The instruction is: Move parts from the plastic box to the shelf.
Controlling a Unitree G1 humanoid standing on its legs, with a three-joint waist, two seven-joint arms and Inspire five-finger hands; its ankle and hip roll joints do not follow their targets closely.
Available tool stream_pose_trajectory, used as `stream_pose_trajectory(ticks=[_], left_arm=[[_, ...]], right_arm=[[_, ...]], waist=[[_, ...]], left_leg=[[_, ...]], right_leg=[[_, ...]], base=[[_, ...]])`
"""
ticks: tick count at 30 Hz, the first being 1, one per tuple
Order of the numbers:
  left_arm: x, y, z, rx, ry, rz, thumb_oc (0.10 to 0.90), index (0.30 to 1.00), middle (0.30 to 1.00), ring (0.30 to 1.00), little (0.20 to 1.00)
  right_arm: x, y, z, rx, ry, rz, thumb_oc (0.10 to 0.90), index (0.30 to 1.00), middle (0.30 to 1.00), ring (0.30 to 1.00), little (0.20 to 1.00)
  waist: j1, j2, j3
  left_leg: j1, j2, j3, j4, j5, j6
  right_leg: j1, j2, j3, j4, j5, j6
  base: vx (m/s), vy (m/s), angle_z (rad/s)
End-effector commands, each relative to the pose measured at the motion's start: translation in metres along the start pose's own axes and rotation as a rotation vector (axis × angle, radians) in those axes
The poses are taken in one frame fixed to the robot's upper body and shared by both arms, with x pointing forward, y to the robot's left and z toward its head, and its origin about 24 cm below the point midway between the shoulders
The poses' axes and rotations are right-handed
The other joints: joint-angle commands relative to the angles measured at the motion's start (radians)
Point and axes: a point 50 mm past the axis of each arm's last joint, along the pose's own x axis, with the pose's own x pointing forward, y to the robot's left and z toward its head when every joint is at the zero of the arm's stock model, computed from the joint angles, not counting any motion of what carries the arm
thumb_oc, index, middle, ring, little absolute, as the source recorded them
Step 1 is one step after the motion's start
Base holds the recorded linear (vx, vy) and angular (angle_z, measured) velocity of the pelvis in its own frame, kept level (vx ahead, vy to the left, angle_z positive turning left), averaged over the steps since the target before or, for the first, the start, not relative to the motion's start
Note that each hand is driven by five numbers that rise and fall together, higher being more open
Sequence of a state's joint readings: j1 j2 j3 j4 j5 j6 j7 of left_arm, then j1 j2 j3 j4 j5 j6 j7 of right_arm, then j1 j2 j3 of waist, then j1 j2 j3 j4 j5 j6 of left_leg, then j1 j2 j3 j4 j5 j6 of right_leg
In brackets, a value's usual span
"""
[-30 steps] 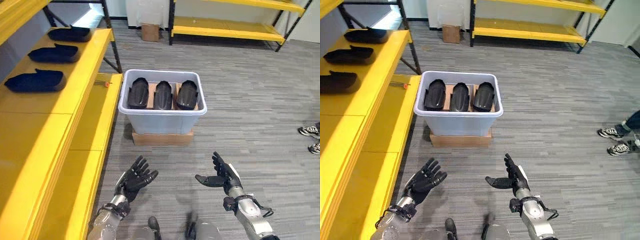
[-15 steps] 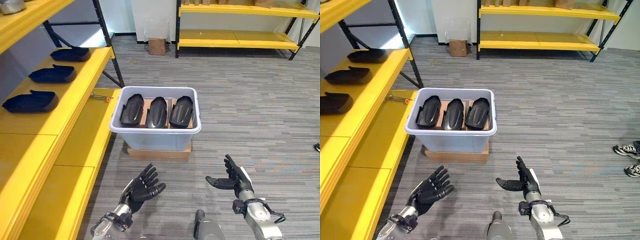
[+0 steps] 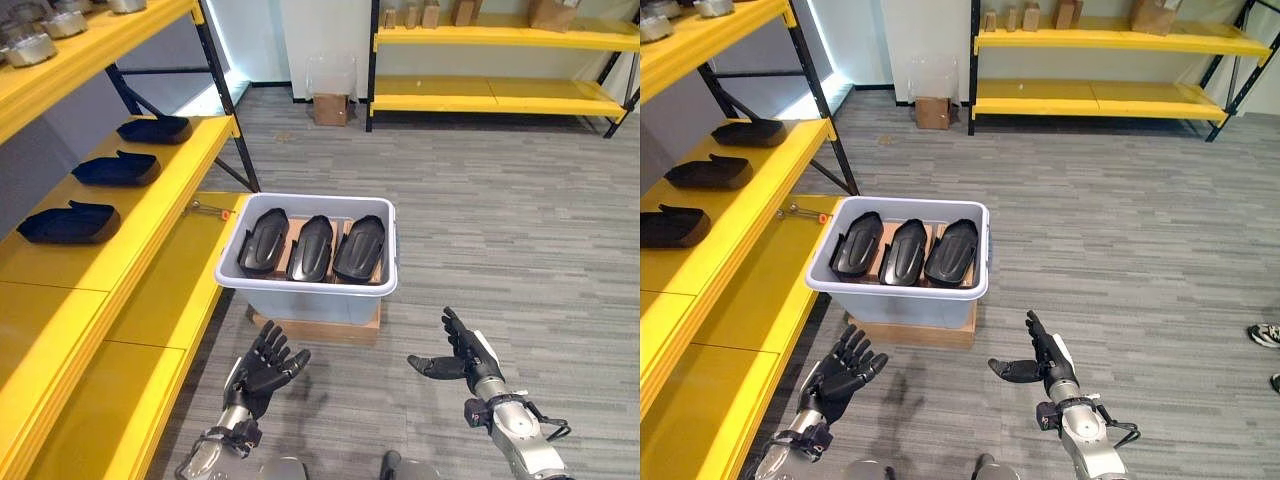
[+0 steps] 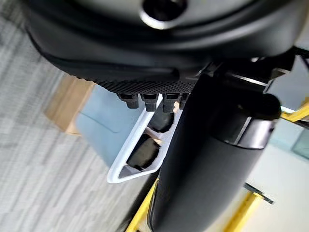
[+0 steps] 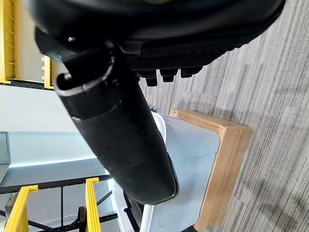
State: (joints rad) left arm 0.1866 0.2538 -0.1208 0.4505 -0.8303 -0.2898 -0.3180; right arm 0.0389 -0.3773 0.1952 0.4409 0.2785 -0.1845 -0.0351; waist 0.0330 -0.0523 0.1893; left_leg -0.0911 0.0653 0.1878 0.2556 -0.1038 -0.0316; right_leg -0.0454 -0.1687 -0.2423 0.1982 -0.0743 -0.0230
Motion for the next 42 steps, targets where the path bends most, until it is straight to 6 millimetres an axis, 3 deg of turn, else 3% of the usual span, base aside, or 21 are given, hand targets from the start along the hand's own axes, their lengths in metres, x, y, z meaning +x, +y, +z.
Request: stream_pose_trajectory(ticks=[1,3,6,9,13,17,19,20,21,23,25,27,28,29,30,31,32,33,35,42], left_arm=[[0.006,-0.008,0.042,0.011,-0.250,-0.060,0.900,1.000,1.000,1.000,1.000],[0.004,-0.001,0.042,0.016,-0.258,-0.032,0.900,1.000,1.000,1.000,1.000],[0.004,0.003,0.046,-0.002,-0.307,-0.037,0.900,1.000,1.000,1.000,1.000],[0.008,-0.001,0.050,0.019,-0.321,-0.080,0.900,1.000,1.000,1.000,1.000],[0.016,0.000,0.054,0.103,-0.272,-0.033,0.900,1.000,1.000,1.000,1.000],[0.015,0.001,0.059,0.165,-0.238,-0.101,0.900,1.000,1.000,1.000,1.000],[0.014,0.002,0.059,0.181,-0.230,-0.105,0.900,1.000,1.000,1.000,1.000],[0.013,0.003,0.059,0.195,-0.222,-0.109,0.900,1.000,1.000,1.000,1.000],[0.014,0.006,0.062,0.183,-0.205,-0.121,0.900,1.000,1.000,1.000,1.000],[0.013,0.005,0.062,0.186,-0.193,-0.140,0.900,1.000,1.000,1.000,1.000],[0.013,0.003,0.061,0.164,-0.188,-0.138,0.900,1.000,1.000,1.000,1.000],[0.018,-0.001,0.061,0.145,-0.199,-0.129,0.900,1.000,1.000,1.000,1.000],[0.024,-0.009,0.063,0.151,-0.206,-0.151,0.900,1.000,1.000,1.000,1.000],[0.025,-0.010,0.063,0.156,-0.206,-0.156,0.900,1.000,1.000,1.000,1.000],[0.026,-0.014,0.063,0.175,-0.203,-0.174,0.900,1.000,1.000,1.000,1.000],[0.028,-0.019,0.064,0.215,-0.213,-0.194,0.900,1.000,1.000,1.000,1.000],[0.029,-0.020,0.065,0.228,-0.225,-0.198,0.900,1.000,1.000,1.000,1.000],[0.029,-0.024,0.067,0.262,-0.246,-0.218,0.900,1.000,1.000,1.000,1.000],[0.029,-0.029,0.071,0.286,-0.258,-0.269,0.900,1.000,1.000,1.000,1.000],[0.029,-0.029,0.071,0.286,-0.258,-0.269,0.900,1.000,1.000,1.000,1.000]], right_arm=[[0.010,0.005,0.040,-0.017,-0.209,0.061,0.900,1.000,1.000,1.000,1.000],[0.007,0.008,0.039,-0.039,-0.218,0.086,0.900,1.000,1.000,1.000,1.000],[0.001,0.015,0.037,-0.093,-0.232,0.138,0.900,1.000,1.000,1.000,1.000],[-0.001,0.020,0.037,-0.074,-0.242,0.170,0.900,1.000,1.000,1.000,1.000],[-0.002,0.027,0.037,-0.065,-0.251,0.213,0.900,1.000,1.000,1.000,1.000],[0.000,0.029,0.038,-0.012,-0.251,0.184,0.900,1.000,1.000,1.000,1.000],[0.000,0.029,0.038,-0.012,-0.253,0.180,0.900,1.000,1.000,1.000,1.000],[0.000,0.028,0.039,-0.012,-0.255,0.172,0.900,1.000,1.000,1.000,1.000],[0.002,0.028,0.044,-0.016,-0.271,0.142,0.900,1.000,1.000,1.000,1.000],[0.002,0.030,0.048,-0.071,-0.297,0.143,0.900,1.000,1.000,1.000,1.000],[0.003,0.031,0.051,-0.111,-0.319,0.149,0.900,1.000,1.000,1.000,1.000],[0.006,0.032,0.061,-0.159,-0.371,0.149,0.900,1.000,1.000,1.000,1.000],[0.007,0.029,0.069,-0.176,-0.410,0.131,0.900,1.000,1.000,1.000,1.000],[0.007,0.029,0.070,-0.177,-0.415,0.129,0.900,1.000,1.000,1.000,1.000],[0.007,0.027,0.073,-0.181,-0.430,0.121,0.900,1.000,1.000,1.000,1.000],[0.006,0.026,0.078,-0.187,-0.459,0.110,0.900,1.000,1.000,1.000,1.000],[0.006,0.026,0.080,-0.189,-0.471,0.105,0.900,1.000,1.000,1.000,1.000],[0.005,0.026,0.084,-0.191,-0.494,0.098,0.900,1.000,1.000,1.000,1.000],[0.004,0.027,0.093,-0.201,-0.539,0.100,0.900,1.000,1.000,1.000,1.000],[0.004,0.027,0.093,-0.201,-0.539,0.100,0.900,1.000,1.000,1.000,1.000]], waist=[[0.051,0.035,0.017],[0.066,0.043,0.036],[0.067,0.042,0.060],[0.066,0.042,0.061],[0.072,0.032,0.055],[0.096,0.004,0.028],[0.098,-0.003,0.026],[0.100,-0.008,0.020],[0.104,-0.030,-0.007],[0.108,-0.043,-0.018],[0.108,-0.046,-0.017],[0.095,-0.046,0.002],[0.079,-0.032,0.021],[0.075,-0.031,0.025],[0.066,-0.028,0.034],[0.047,-0.031,0.045],[0.042,-0.033,0.049],[0.032,-0.040,0.054],[0.023,-0.040,0.067],[0.023,-0.040,0.068]], left_leg=[[-0.023,0.079,-0.040,-0.165,0.181,-0.066],[-0.073,0.148,-0.052,-0.240,0.275,-0.084],[-0.114,0.195,-0.027,-0.244,0.295,-0.088],[-0.106,0.201,-0.001,-0.195,0.276,-0.088],[-0.092,0.171,-0.008,-0.131,0.215,-0.065],[-0.094,0.077,-0.011,-0.057,0.119,-0.001],[-0.088,0.061,-0.002,-0.058,0.109,0.010],[-0.082,0.046,0.008,-0.064,0.100,0.022],[-0.047,-0.022,0.061,-0.101,0.050,0.085],[-0.030,-0.056,0.091,-0.112,0.017,0.119],[-0.013,-0.070,0.110,-0.117,-0.005,0.138],[0.014,-0.069,0.112,-0.100,-0.034,0.118],[0.042,-0.038,0.111,-0.107,-0.016,0.097],[0.050,-0.034,0.110,-0.108,-0.018,0.093],[0.068,-0.028,0.108,-0.111,-0.022,0.086],[0.097,-0.023,0.108,-0.111,-0.040,0.075],[0.104,-0.023,0.107,-0.110,-0.048,0.074],[0.120,-0.023,0.103,-0.104,-0.072,0.072],[0.146,-0.007,0.088,-0.075,-0.119,0.065],[0.147,-0.007,0.088,-0.074,-0.120,0.065]], right_leg=[[0.111,0.090,0.020,-0.144,0.022,0.066],[0.144,0.106,0.032,-0.119,-0.018,0.053],[0.160,0.103,0.019,-0.055,-0.070,0.044],[0.154,0.101,0.001,0.003,-0.110,0.049],[0.167,0.084,-0.010,0.075,-0.164,0.053],[0.198,0.057,-0.009,0.138,-0.197,0.074],[0.204,0.050,-0.012,0.152,-0.194,0.082],[0.205,0.047,-0.016,0.170,-0.180,0.092],[0.180,0.030,-0.031,0.318,-0.065,0.158],[0.152,0.027,-0.039,0.395,0.020,0.192],[0.108,0.034,-0.045,0.421,0.058,0.202],[0.056,0.052,-0.078,0.303,-0.025,0.168],[-0.001,0.042,-0.106,0.188,-0.010,0.133],[-0.012,0.032,-0.107,0.163,-0.001,0.134],[-0.033,0.011,-0.108,0.117,0.023,0.140],[-0.073,-0.048,-0.087,0.020,0.117,0.171],[-0.082,-0.064,-0.078,-0.001,0.149,0.182],[-0.108,-0.109,-0.051,-0.044,0.226,0.208],[-0.132,-0.170,-0.031,-0.129,0.285,0.232],[-0.131,-0.169,-0.031,-0.130,0.285,0.231]], base=[[0.31,0.172,0.18],[0.29,0.152,-0.11],[0.30,0.204,-0.42],[0.35,0.239,-0.46],[0.40,0.281,-0.01],[0.35,0.350,0.15],[0.16,0.199,0.03],[0.29,0.459,-0.09],[0.31,0.498,-0.17],[0.24,0.373,-0.18],[0.18,0.155,-0.36],[0.16,-0.029,-0.43],[0.04,-0.125,-0.43],[0.04,-0.130,-0.34],[0.16,-0.129,-0.12],[0.19,-0.141,0.03],[0.25,-0.176,0.08],[0.29,-0.154,0.05],[0.27,-0.160,0.12],[0.01,-0.009,0.15]])
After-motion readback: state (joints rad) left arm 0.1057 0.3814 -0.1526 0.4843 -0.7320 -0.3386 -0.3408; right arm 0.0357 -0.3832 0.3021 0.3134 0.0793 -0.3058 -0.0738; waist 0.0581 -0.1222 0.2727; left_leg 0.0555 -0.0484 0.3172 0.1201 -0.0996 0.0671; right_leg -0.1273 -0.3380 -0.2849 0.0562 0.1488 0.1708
